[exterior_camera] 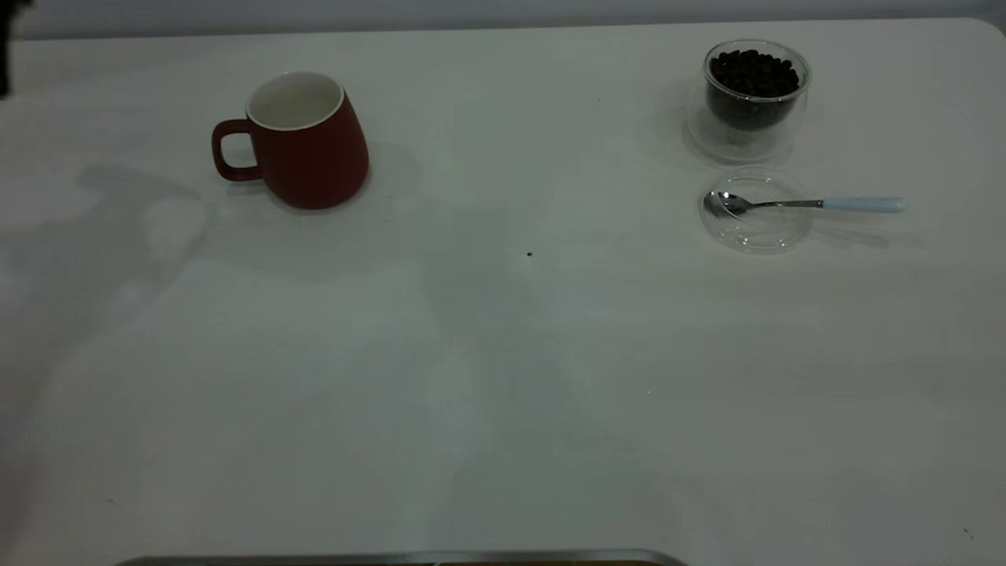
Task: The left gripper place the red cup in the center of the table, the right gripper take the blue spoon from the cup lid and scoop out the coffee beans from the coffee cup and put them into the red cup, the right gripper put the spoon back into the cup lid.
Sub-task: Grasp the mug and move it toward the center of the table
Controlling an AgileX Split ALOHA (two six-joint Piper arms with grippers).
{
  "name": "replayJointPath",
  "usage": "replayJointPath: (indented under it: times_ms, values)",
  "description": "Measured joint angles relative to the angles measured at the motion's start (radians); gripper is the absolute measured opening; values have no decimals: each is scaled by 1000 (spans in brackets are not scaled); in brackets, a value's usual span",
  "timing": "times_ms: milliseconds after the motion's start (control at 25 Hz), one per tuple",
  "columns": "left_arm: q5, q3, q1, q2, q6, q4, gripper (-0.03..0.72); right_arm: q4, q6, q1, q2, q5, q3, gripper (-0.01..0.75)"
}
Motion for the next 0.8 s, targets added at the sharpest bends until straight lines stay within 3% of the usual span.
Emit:
replayJointPath:
  times_ms: [200, 400, 640, 800]
  values:
    - [4, -132, -56, 142, 189, 6, 595, 0, 0, 0, 0, 0, 0, 240]
    - [-107, -147, -105, 155, 386, 15, 595, 0, 0, 0, 0, 0, 0, 240]
    - [-289, -147, -128, 217, 426, 0, 595, 0, 0, 0, 0, 0, 0, 240]
    - [-299, -147, -128, 242, 427, 1, 594, 0, 0, 0, 0, 0, 0, 240]
